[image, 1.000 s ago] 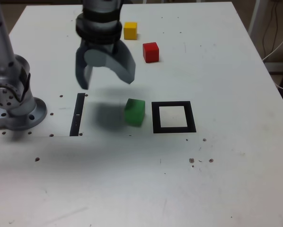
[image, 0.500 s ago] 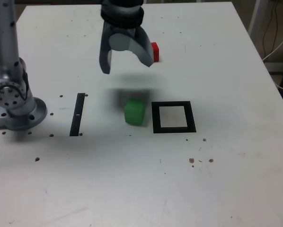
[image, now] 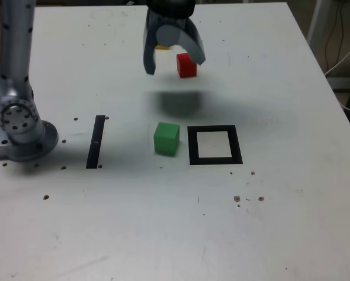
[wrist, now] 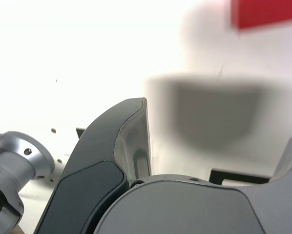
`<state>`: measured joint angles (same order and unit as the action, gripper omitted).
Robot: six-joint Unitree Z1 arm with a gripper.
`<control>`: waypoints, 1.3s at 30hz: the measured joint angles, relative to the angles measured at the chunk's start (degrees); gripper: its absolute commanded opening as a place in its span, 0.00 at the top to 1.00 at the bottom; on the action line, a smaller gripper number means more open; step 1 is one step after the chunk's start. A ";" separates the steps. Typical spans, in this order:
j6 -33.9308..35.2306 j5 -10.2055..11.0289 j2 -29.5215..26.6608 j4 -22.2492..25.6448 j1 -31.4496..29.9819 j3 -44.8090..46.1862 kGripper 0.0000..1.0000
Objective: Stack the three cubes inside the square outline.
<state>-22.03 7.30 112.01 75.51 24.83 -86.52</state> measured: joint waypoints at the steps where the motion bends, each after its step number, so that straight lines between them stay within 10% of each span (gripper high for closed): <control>1: -0.59 0.08 0.83 0.39 0.87 -1.43 0.01; 39: -5.65 -1.05 18.27 5.36 10.08 -17.86 0.06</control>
<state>-27.68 6.26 130.28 80.87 34.91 -104.37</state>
